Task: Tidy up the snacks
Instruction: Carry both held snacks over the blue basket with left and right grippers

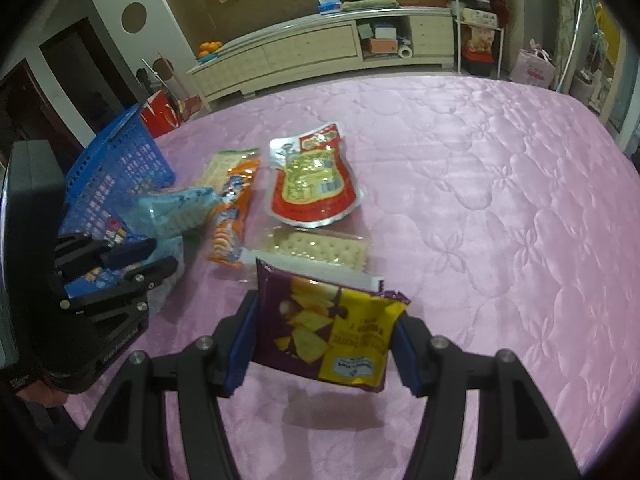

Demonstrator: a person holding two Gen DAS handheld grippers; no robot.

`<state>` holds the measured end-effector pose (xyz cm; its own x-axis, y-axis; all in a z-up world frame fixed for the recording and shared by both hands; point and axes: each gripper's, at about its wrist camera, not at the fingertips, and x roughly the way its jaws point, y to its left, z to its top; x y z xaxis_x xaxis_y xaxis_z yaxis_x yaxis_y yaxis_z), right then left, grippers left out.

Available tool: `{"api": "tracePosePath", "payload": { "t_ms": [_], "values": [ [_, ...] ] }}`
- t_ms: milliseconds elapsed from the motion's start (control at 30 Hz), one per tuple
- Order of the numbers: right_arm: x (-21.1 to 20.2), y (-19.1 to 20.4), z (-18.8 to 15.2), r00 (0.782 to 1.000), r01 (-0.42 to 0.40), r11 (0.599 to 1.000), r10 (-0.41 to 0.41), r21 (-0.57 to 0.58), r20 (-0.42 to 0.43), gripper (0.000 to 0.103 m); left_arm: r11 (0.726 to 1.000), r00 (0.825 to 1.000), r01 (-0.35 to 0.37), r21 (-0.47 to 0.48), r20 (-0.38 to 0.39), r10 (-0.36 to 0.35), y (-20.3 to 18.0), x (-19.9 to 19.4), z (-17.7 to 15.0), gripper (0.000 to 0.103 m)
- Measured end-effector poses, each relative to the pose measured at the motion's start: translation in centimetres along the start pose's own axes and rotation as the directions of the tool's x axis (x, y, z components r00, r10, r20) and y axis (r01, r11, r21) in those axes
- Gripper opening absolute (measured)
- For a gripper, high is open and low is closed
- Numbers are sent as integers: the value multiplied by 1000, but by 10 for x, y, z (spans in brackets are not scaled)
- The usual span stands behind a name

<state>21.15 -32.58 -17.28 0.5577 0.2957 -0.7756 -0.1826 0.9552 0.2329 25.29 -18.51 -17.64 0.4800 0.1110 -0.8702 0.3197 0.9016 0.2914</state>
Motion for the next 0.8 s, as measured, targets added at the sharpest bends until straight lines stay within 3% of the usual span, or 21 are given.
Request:
{"api": "tracePosePath", "payload": {
  "t_ms": [133, 333, 567, 800],
  "values": [
    [-8, 10, -1, 1000, -5, 1000, 5, -9, -2, 64, 990, 993, 115, -80, 46, -112, 14, -26, -10, 14],
    [-29, 30, 0, 1000, 7, 999, -6, -37, 14, 64, 967, 970, 225, -121, 121, -211, 26, -61, -23, 14],
    [-56, 56, 2, 999, 16, 997, -13, -71, 42, 64, 953, 944, 274, -129, 223, -242, 43, -120, -40, 13],
    [-85, 94, 10, 996, 13, 992, -2, -123, 89, 64, 953, 920, 272, -132, 327, -217, 76, -171, -49, 13]
  ]
}}
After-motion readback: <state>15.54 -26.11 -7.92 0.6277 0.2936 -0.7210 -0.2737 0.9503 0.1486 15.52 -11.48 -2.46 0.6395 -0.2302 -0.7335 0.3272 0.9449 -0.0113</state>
